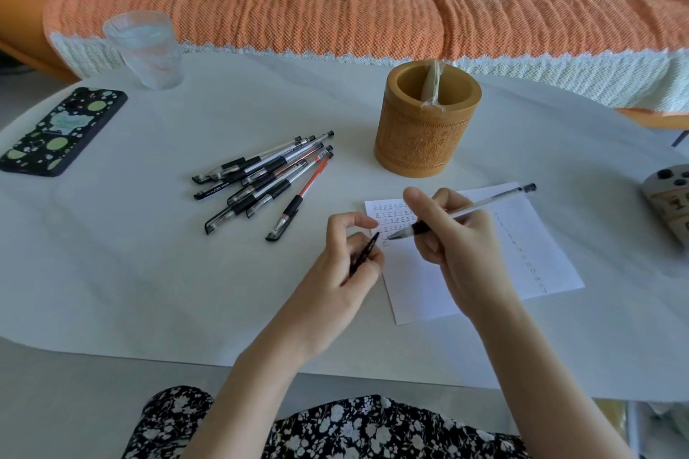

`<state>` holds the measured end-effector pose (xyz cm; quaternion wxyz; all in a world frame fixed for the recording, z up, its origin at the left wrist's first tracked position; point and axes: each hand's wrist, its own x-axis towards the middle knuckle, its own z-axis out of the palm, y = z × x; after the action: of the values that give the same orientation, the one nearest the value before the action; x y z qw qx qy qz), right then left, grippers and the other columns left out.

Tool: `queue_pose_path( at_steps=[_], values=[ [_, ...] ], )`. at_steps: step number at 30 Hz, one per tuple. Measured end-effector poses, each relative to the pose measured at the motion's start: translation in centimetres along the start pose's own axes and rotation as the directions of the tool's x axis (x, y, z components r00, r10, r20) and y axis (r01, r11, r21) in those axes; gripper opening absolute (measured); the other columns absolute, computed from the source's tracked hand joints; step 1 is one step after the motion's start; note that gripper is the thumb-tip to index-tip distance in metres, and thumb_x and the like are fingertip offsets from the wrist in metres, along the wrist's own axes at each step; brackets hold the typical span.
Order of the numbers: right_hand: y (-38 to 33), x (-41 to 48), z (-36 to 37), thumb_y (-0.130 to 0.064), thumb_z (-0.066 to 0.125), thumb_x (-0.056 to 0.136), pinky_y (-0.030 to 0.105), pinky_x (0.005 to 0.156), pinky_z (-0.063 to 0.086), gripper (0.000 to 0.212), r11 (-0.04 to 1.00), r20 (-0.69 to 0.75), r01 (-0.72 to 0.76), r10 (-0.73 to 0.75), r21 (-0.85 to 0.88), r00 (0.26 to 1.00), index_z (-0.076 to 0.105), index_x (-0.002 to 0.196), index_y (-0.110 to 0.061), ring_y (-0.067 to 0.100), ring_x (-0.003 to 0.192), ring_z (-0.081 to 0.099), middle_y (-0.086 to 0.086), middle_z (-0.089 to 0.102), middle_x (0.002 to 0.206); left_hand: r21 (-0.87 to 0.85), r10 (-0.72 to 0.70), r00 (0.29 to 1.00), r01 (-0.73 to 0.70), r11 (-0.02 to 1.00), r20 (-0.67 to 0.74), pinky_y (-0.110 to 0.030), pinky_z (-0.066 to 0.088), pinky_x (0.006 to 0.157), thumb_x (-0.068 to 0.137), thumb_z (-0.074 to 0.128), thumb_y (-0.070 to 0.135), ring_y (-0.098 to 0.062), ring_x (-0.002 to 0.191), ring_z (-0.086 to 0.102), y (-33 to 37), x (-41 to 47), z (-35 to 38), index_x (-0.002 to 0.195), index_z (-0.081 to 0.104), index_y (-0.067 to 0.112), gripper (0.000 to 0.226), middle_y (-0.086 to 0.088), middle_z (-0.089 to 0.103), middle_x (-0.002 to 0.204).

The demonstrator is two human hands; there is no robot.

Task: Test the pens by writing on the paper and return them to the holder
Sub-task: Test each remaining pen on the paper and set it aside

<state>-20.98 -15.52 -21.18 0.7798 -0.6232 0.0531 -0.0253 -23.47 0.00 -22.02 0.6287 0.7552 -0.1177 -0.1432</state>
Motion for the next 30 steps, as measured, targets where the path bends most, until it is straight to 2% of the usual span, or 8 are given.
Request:
queue_pose_path(
  at_steps=[3,6,8,12,15,19,24,30],
  values=[
    [0.0,-0.1,0.3,-0.012,0.068,0.083,0.019,0.041,0.022,0.042,0.998,-0.025,0.012,-0.013,-0.057,1.000,0.036,0.055,-0.012,0.013,0.040,0.023,-0.005,0.028,0.043,-0.009,0.021,1.000,-0.021,1.000,0.021,-0.026,0.035,0.073,0.089,0.043,0.020,-0.031,0.075,0.044,-0.1,0.0,0.1,0.109,0.033,0.033,0.027,-0.015,0.046,0.084],
    [0.1,-0.1,0.4,-0.009,0.065,0.085,0.019,0.041,0.022,0.042,0.998,-0.015,0.001,-0.002,-0.070,1.000,0.036,0.055,-0.012,0.013,0.041,0.023,-0.005,0.028,0.043,0.004,0.033,0.998,-0.033,0.999,0.058,-0.015,0.035,0.070,0.095,0.040,0.006,-0.030,0.080,0.043,-0.3,0.0,0.3,0.111,0.031,0.028,0.029,0.007,0.049,0.074],
    [0.0,-0.1,0.5,-0.010,0.066,0.085,0.018,0.040,0.023,0.041,0.994,0.018,-0.022,0.024,-0.105,1.000,0.038,0.055,-0.011,0.013,0.041,0.023,-0.005,0.028,0.044,0.027,0.031,0.997,-0.033,0.999,0.068,-0.013,0.036,0.071,0.095,0.038,0.003,-0.027,0.083,0.044,-0.3,-0.1,0.4,0.112,0.031,0.027,0.030,0.012,0.050,0.074],
    [0.1,-0.3,0.6,-0.022,0.072,0.078,0.018,0.040,0.024,0.037,0.979,0.113,-0.039,0.063,-0.201,0.992,0.044,0.060,-0.008,0.013,0.039,0.028,-0.006,0.034,0.042,0.106,0.044,0.997,-0.051,0.993,0.061,-0.026,0.040,0.075,0.097,0.039,0.010,-0.022,0.083,0.050,-0.1,-0.1,0.6,0.110,0.028,0.030,0.027,0.005,0.056,0.082],
    [0.0,-0.5,0.3,-0.034,0.070,0.070,0.019,0.041,0.027,0.034,0.974,0.173,-0.021,0.062,-0.224,0.983,0.050,0.064,-0.007,0.015,0.041,0.035,0.000,0.040,0.044,0.137,0.078,0.997,-0.080,0.987,0.021,-0.022,0.040,0.072,0.097,0.043,0.011,-0.010,0.071,0.050,-0.3,0.1,0.5,0.110,0.030,0.026,0.024,0.011,0.060,0.078],
    [-0.4,-0.4,-0.3,-0.033,0.061,0.079,0.018,0.044,0.034,0.030,0.984,0.251,-0.021,0.066,-0.177,0.966,0.063,0.078,-0.003,0.013,0.046,0.046,0.003,0.053,0.053,0.131,0.122,0.990,-0.112,0.985,-0.071,-0.022,0.042,0.061,0.095,0.049,0.014,-0.010,0.058,0.048,-0.5,0.3,0.1,0.106,0.039,0.018,0.016,0.009,0.066,0.078],
    [-0.6,-0.6,-0.5,-0.026,0.059,0.081,0.014,0.042,0.035,0.032,0.985,0.241,0.010,0.032,-0.173,0.970,0.065,0.086,0.005,0.011,0.045,0.049,0.003,0.058,0.057,0.170,0.141,0.967,-0.106,0.980,-0.213,-0.016,0.038,0.050,0.089,0.059,0.023,-0.009,0.048,0.047,-0.2,0.3,-0.1,0.084,0.052,0.016,0.011,0.004,0.067,0.072],
    [-0.1,-0.7,-0.1,-0.019,0.060,0.084,0.014,0.042,0.034,0.025,0.984,0.181,0.006,0.026,-0.176,0.983,0.065,0.087,0.006,0.008,0.041,0.045,0.001,0.057,0.054,0.228,0.201,0.945,-0.142,0.963,-0.259,-0.023,0.035,0.046,0.089,0.059,0.020,-0.010,0.041,0.040,-0.2,0.3,0.6,0.078,0.050,0.013,0.016,0.000,0.060,0.061]
  ],
)
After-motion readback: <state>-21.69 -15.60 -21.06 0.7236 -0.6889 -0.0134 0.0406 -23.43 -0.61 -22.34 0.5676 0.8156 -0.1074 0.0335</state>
